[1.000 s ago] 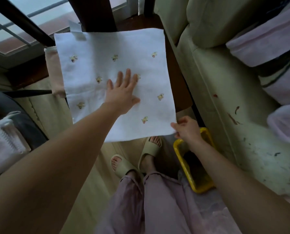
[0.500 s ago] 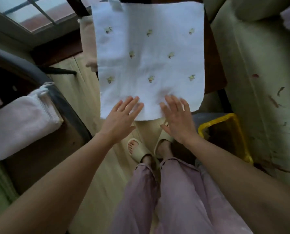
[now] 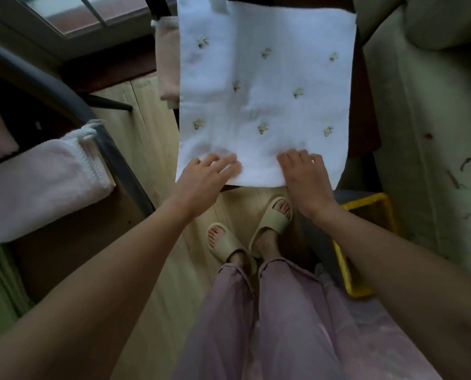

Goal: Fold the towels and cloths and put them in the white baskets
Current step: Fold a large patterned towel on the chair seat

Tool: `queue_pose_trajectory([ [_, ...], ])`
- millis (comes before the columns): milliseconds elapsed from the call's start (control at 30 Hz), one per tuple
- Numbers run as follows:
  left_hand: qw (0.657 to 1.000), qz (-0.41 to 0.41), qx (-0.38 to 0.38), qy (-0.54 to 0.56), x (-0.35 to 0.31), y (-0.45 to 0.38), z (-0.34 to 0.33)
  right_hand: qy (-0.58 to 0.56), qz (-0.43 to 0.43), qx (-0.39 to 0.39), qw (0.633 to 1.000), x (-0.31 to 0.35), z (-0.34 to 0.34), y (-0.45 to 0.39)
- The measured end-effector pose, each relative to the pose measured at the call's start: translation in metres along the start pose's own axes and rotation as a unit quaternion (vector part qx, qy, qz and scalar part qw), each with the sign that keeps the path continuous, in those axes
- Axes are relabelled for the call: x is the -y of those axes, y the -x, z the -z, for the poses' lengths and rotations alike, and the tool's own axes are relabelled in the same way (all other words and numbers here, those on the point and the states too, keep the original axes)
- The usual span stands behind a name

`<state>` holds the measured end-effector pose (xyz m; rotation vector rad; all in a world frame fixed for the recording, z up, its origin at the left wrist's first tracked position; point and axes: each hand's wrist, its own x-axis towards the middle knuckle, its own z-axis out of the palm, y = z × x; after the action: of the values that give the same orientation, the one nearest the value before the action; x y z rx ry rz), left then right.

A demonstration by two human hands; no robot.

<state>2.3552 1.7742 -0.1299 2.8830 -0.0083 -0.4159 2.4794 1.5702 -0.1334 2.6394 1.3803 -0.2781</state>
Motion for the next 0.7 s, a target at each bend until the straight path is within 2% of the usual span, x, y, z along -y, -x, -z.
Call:
queue_pose_trajectory([
  [67,0.996,0.062,0.058,0.015,0.002,-0.001,0.016,-0.031,0.003,0.053,0.998,-0.011,0.022,-0.001],
  [167,0.988,0.079,0.127,-0.027,0.003,-0.008,0.057,-0.026,-0.007,0.123,0.992,-0.029,0.061,-0.005],
  [300,0.988,0.124,0.091,0.008,-0.004,-0.02,0.127,0.005,-0.069,0.163,0.984,-0.057,0.123,-0.012],
  [367,0.978,0.168,0.102,0.07,-0.012,-0.028,0.164,-0.015,-0.119,0.176,0.977,-0.071,0.15,-0.017],
  [400,0.962,0.209,0.119,0.128,-0.016,-0.034,0.182,-0.043,-0.152,0.172,0.972,-0.078,0.16,-0.021],
  [433,0.934,0.272,0.121,0.198,-0.02,-0.041,0.199,-0.077,-0.182,0.161,0.967,-0.086,0.173,-0.025],
  [467,0.877,0.358,0.107,0.302,-0.027,-0.049,0.219,-0.104,-0.198,0.143,0.964,-0.093,0.186,-0.028],
  [533,0.733,0.501,0.057,0.457,-0.04,-0.061,0.258,-0.147,-0.209,0.106,0.961,-0.11,0.214,-0.035],
  [567,0.7,0.526,0.037,0.482,-0.044,-0.065,0.275,-0.169,-0.218,0.097,0.956,-0.119,0.229,-0.037],
  [600,0.707,0.516,0.025,0.483,-0.049,-0.07,0.292,-0.184,-0.223,0.09,0.953,-0.129,0.245,-0.039],
  [667,0.807,0.44,0.041,0.392,-0.056,-0.072,0.322,-0.177,-0.207,0.091,0.958,-0.146,0.277,-0.042],
  [700,0.859,0.402,0.062,0.31,-0.061,-0.07,0.34,-0.166,-0.195,0.09,0.963,-0.155,0.293,-0.045],
])
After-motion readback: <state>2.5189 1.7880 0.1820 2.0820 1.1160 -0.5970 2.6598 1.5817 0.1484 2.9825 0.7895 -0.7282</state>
